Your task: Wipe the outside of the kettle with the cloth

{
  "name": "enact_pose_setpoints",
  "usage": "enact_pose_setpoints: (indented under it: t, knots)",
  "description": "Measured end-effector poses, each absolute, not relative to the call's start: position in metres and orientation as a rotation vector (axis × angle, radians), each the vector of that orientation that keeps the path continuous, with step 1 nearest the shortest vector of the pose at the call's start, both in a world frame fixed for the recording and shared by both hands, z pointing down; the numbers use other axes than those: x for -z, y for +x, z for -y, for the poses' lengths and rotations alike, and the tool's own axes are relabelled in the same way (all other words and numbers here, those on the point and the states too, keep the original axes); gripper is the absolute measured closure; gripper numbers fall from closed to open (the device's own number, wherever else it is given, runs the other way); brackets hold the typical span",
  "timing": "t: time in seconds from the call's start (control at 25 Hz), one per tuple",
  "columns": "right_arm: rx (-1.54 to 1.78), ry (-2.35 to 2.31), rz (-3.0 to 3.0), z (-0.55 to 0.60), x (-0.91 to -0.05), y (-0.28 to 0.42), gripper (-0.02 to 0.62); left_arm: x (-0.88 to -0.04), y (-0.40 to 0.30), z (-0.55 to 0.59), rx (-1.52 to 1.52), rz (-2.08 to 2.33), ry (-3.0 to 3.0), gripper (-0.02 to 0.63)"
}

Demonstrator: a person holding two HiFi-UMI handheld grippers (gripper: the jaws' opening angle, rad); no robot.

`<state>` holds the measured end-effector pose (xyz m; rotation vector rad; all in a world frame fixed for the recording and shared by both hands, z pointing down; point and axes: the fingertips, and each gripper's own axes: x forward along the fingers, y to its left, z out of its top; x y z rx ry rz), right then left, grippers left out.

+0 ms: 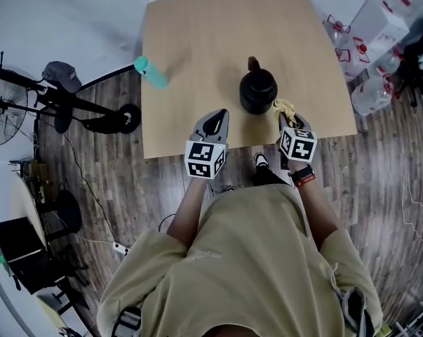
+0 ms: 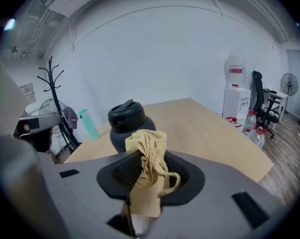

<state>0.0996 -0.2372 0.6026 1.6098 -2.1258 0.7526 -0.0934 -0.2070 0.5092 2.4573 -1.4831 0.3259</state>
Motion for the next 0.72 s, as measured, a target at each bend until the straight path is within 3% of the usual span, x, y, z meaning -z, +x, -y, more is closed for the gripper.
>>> enact_pose_setpoints:
  t: [0.44,0.72]
  knots:
    - [-0.869,1.431,2.239,0.217,-0.619,-0.034,0.466,-0.504,-0.128,0.189,-0.330,1.514,2.449,0.581]
    - [-0.881,1.509,2.195,0.244,-0.627,-0.061,0.466,-0.503,-0.145,0.185,-0.322,1.556,2.423,0.581]
